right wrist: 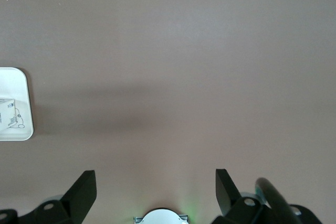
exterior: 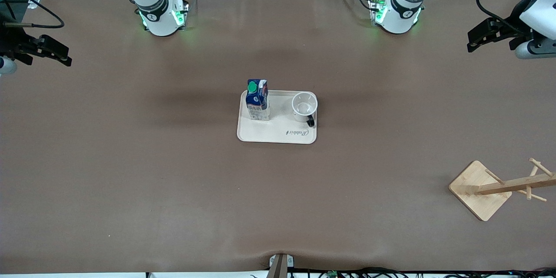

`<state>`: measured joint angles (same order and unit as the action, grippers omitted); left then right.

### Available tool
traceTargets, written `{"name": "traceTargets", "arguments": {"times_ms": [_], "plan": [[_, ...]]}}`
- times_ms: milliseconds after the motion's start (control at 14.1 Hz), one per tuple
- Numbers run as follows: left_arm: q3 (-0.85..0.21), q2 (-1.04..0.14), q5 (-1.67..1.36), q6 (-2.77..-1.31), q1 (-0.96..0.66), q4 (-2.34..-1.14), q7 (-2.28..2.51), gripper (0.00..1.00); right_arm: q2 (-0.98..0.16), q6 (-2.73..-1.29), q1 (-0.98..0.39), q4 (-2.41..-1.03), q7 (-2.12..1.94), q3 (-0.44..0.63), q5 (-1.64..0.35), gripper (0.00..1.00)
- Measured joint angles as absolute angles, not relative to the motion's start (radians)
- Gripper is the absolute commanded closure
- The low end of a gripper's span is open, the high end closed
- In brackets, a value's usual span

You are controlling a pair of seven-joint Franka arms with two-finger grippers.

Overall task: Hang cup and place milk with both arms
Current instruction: 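Move the left gripper toward the white mug on the tray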

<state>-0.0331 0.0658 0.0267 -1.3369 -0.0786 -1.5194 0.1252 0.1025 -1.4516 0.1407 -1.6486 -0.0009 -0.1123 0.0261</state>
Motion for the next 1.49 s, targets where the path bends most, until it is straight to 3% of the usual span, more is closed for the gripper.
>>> {"name": "traceTargets", "arguments": {"times_ms": [850,1488], "plan": [[-0.037,-0.015,0.03,-1.323,-0.085,-1.556,0.129,0.0,0.103,-1.451,0.141,-1.649,-0.001,-0.112,0.026,0.0],[-0.102,-0.024,0.03,-1.354,-0.099,-1.632,0.189,0.0,0.103,-1.451,0.141,-1.649,-0.001,-0.112,0.026,0.0]]}}
